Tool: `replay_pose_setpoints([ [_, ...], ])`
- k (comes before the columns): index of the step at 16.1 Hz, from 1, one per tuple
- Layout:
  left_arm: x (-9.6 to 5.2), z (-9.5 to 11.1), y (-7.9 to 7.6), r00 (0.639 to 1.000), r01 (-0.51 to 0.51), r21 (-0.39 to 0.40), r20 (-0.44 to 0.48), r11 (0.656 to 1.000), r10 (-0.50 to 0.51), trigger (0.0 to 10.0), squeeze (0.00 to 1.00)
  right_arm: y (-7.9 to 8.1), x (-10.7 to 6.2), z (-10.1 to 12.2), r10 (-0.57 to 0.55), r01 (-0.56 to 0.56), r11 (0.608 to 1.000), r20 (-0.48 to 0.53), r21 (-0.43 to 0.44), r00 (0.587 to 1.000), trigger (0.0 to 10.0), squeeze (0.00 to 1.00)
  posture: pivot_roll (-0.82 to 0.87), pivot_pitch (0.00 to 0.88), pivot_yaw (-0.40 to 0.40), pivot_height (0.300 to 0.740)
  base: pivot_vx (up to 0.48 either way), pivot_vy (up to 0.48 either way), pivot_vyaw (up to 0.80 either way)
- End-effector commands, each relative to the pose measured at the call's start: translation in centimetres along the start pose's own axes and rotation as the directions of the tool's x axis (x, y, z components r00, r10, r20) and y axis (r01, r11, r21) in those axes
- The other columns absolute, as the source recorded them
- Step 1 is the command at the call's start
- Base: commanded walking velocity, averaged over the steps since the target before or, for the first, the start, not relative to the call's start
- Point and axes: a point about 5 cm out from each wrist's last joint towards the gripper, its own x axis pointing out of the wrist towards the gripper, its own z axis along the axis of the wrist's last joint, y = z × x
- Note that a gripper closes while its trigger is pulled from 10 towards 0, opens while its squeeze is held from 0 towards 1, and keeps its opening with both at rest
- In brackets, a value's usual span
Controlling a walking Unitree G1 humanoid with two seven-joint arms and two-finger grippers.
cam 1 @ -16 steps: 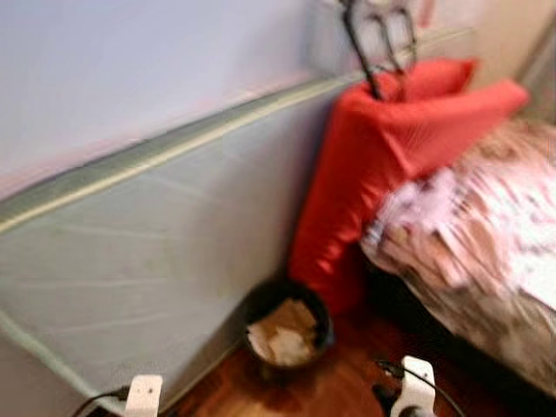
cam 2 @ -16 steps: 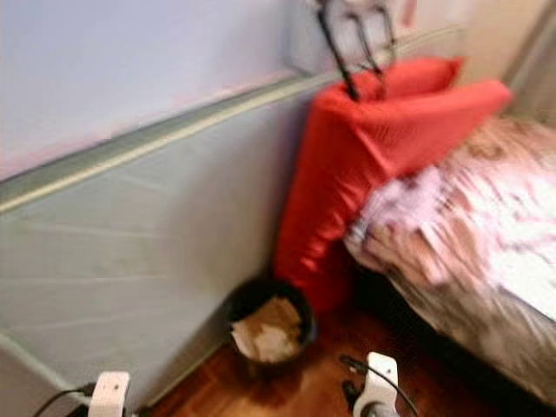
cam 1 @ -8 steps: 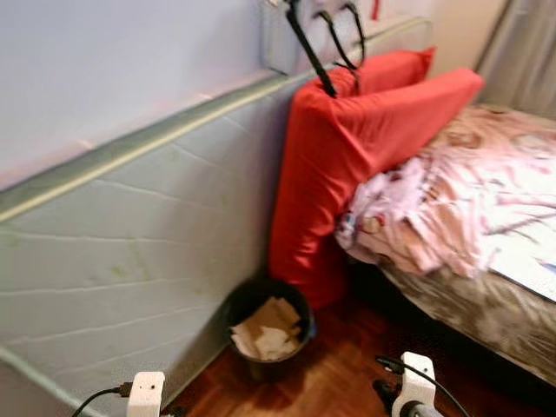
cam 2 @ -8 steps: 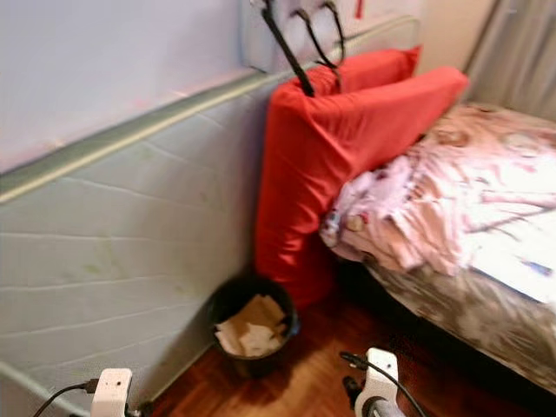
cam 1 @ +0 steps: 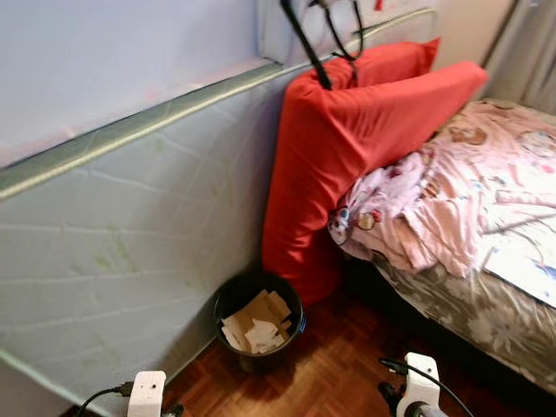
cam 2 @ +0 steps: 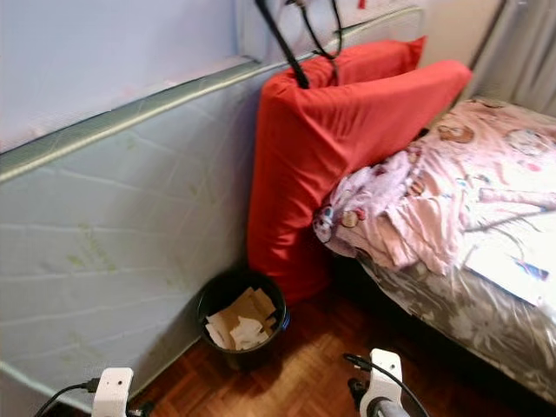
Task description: Clean up the room
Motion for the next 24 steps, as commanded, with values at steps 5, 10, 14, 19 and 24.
replay_pose_setpoints([
  [5,-0.07,-0.41,-0.03,1.0,0.0,-0.015,-0.019,1.0,0.0,10.0,0.0,0.0,0.01,0.07,0.002,-0.002,1.0,-0.002,-0.002,1.0,10.0,0.0,0.09,0.0,-0.026,0.74,0.0,-0.268,0.0],
  [10,-0.05,-0.38,-0.06,1.0,0.0,-0.022,-0.018,1.0,-0.001,10.0,0.0,0.01,0.02,0.14,0.006,-0.006,1.0,-0.002,-0.004,1.0,10.0,0.0,0.09,0.0,-0.029,0.74,0.0,-0.277,0.0],
  [14,-0.04,-0.35,-0.2,1.0,0.006,-0.029,-0.017,1.0,-0.007,10.0,0.0,-0.04,0.01,0.26,0.008,-0.009,1.0,0.012,0.01,1.0,10.0,0.0,0.09,0.0,-0.036,0.74,0.0,-0.272,0.0],
  [19,-0.03,-0.37,-0.26,1.0,0.005,-0.035,-0.018,0.999,-0.006,10.0,0.0,-0.1,0.0,0.28,0.01,-0.01,1.0,0.011,0.008,1.0,10.0,0.0,0.09,0.0,-0.039,0.74,0.0,-0.273,0.0],
  [24,-0.06,-0.44,-0.2,1.0,0.003,-0.057,-0.019,0.998,-0.004,10.0,0.0,-0.01,0.01,0.24,0.013,-0.013,1.0,0.012,0.012,1.0,10.0,0.0,0.09,0.0,-0.035,0.74,0.0,0.0,0.0],
])
